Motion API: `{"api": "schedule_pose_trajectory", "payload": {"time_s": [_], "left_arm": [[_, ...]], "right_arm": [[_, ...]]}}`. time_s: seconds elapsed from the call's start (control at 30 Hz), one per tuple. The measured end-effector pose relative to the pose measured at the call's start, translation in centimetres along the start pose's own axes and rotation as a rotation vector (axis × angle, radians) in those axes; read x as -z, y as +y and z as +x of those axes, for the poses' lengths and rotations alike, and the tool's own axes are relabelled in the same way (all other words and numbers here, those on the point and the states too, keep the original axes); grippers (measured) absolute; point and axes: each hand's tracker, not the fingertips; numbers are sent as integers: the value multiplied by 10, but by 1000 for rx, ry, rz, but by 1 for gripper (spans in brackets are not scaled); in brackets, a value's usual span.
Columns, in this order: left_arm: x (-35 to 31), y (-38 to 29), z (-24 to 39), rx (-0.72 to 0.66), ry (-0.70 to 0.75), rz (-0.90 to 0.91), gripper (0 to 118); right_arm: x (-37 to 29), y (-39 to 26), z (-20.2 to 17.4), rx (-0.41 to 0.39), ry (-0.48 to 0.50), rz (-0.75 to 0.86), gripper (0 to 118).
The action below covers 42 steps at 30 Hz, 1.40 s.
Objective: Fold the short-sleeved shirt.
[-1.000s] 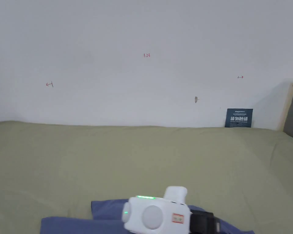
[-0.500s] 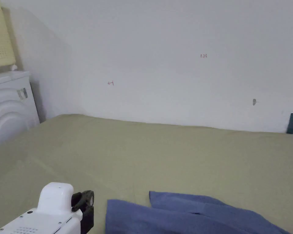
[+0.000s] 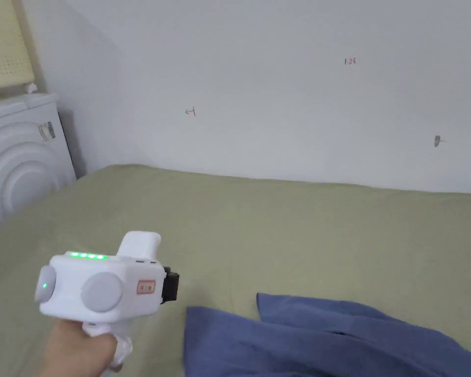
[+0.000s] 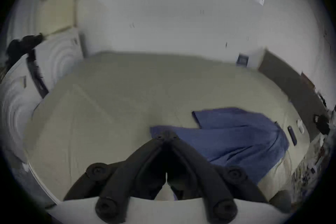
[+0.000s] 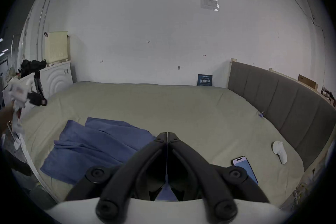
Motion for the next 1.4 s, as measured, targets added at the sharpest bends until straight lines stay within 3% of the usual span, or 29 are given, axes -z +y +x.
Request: {"api": "schedule_pose_trajectory", "payload": {"time_s": [0.03,0.07,0.1,0.13,0.17,0.2,0.33,0.47,0.6,0.63,0.7,0.73,0.77,0.8,0.83,0.87,0.9,1.03,1.17,1.27,1.33,1.37,1.4], "left_arm": [[21,15,-1,37,12,-64,1],[49,28,-12,79,3,-149,10],[67,37,-14,74,29,-150,31],[84,45,-17,78,15,-196,66],[104,49,-20,31,8,-222,109],[119,46,-20,-23,21,-240,118],[167,29,-20,-192,-44,-357,118],[186,-1,0,-58,52,-402,118],[204,-24,-7,-88,70,-419,116],[202,-25,-5,-81,93,-390,114],[197,-27,-1,-81,111,-357,84],[183,-26,5,-73,127,-296,69],[178,-26,7,-62,111,-262,47],[175,-27,7,-47,82,-268,17],[174,-28,8,-29,55,-272,5],[173,-26,6,-28,-10,-257,5],[169,-27,10,-60,-85,-243,5],[173,-30,17,-57,-26,-260,5],[163,-23,17,-66,-48,-253,5],[166,-25,8,-61,-54,-250,5],[165,-22,10,-66,-60,-251,5],[165,-21,11,-68,-65,-250,5],[166,-22,7,-69,-69,-250,5]], "right_arm": [[3,0,1,-2,-4,-6,0],[7,-1,3,-4,-12,-15,0],[13,-9,9,-3,-16,-24,0],[16,-10,11,-5,-17,-31,0],[19,-12,12,-11,-20,-38,0],[22,-14,12,-13,-23,-42,0],[38,-24,16,-9,-22,-84,0],[54,-34,24,1,-19,-121,0],[66,-41,37,46,-39,-156,0],[64,-38,33,45,-51,-158,0],[67,-40,38,48,-54,-166,3],[70,-42,44,79,-46,-187,13],[74,-44,48,138,-35,-223,50],[81,-45,57,203,-4,-256,83],[88,-46,63,239,7,-281,100],[97,-47,68,240,1,-331,105],[105,-48,73,227,17,-335,105],[141,-48,76,163,-4,-481,105],[187,-78,88,151,-71,-709,105],[201,-98,88,193,-17,-806,104],[202,-103,86,232,-47,-817,86],[198,-98,84,164,-116,-802,68],[193,-91,81,139,-97,-789,38]]}}
